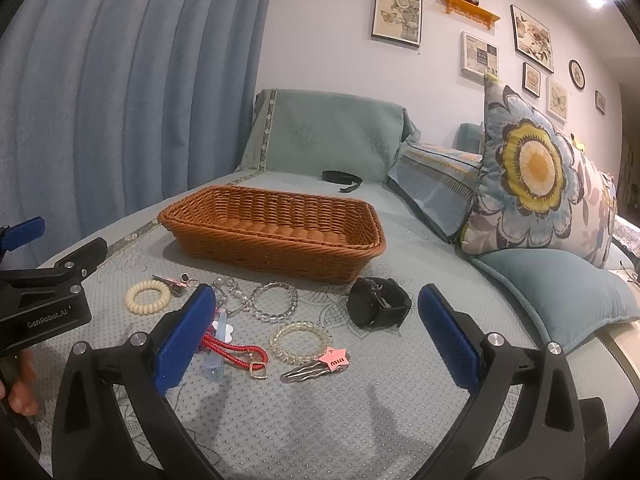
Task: Organize jewelry
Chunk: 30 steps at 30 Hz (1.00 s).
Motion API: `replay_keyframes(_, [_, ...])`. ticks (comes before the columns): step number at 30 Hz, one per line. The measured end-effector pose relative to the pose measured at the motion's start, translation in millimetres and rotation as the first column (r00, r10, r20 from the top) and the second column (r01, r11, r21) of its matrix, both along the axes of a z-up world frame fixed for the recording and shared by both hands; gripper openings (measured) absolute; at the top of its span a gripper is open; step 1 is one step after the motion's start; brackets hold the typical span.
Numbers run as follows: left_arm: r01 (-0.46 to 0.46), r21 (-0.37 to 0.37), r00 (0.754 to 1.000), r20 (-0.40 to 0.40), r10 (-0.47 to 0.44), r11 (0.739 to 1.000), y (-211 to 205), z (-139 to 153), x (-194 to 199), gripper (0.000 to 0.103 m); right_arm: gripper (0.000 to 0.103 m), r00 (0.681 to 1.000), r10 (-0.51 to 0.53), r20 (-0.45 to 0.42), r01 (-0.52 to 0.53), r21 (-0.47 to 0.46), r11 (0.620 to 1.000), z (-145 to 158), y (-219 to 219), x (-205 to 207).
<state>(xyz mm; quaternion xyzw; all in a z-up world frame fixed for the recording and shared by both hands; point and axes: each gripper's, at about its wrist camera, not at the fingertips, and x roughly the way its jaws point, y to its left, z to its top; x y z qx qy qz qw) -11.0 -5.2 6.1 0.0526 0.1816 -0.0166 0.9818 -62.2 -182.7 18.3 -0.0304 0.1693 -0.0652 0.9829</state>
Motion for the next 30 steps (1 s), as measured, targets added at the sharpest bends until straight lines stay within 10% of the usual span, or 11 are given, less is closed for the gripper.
replay_keyframes(30, [-0.009,-0.013,1.000,-0.025,0.009,1.000,-0.3,-1.9,3.6,0.095,0.096,1.000,-0.003,-0.021,0.003,-0.010,1.000,-2.9,-2.7,3.1])
